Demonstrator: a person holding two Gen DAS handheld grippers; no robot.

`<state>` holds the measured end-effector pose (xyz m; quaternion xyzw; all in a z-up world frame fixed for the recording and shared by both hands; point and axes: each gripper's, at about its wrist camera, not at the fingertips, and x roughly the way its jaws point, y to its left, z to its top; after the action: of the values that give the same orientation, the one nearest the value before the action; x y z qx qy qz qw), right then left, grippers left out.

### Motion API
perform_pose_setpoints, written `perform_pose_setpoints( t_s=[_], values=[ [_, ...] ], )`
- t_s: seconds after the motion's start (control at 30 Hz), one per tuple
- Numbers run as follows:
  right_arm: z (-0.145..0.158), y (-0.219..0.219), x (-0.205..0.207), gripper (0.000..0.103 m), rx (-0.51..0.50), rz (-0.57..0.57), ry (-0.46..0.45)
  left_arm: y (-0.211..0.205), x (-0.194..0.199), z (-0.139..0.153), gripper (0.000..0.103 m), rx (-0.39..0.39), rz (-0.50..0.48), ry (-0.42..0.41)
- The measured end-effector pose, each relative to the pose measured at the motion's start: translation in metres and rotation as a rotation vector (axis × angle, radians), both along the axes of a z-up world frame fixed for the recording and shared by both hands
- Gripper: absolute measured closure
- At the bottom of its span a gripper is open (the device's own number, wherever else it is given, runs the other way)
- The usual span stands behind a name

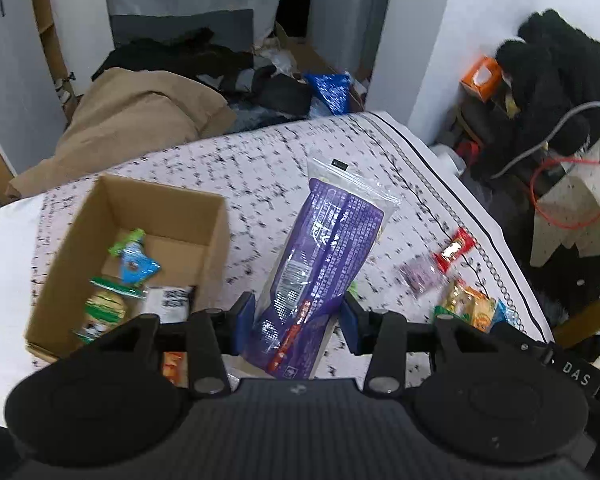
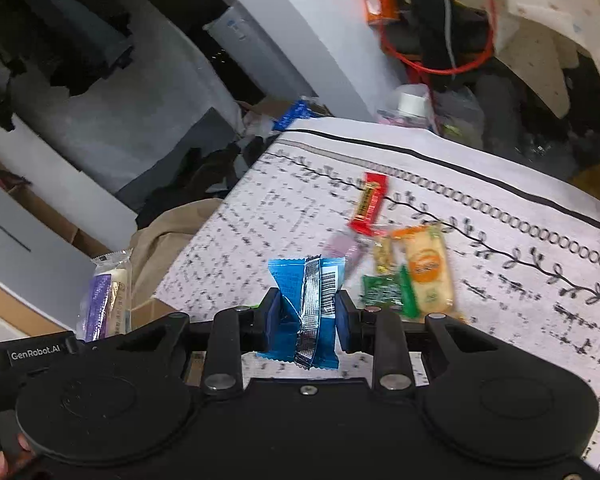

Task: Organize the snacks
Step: 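Carry the purple bag with the left tool while the right tool carries the blue candy to the box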

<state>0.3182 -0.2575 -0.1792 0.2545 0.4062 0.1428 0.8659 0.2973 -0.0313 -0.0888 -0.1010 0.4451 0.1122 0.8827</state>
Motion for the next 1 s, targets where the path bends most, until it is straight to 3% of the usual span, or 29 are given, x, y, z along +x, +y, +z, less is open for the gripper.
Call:
perform_pose_setpoints(
  t_s=[0.4,1.0],
  values=[
    [0.021,0.039,-0.005,0.075,-0.043,0.052,-0.062,0.060,-0.018,0.003,0.059,-0.044,0.086,-0.015],
    [0.036,0.137,-0.012,0.075,-0.142,0.174,-0.101,0.156,-0.037,-0.009,0.059,-0.129,0.181,-0.016]
  ],
)
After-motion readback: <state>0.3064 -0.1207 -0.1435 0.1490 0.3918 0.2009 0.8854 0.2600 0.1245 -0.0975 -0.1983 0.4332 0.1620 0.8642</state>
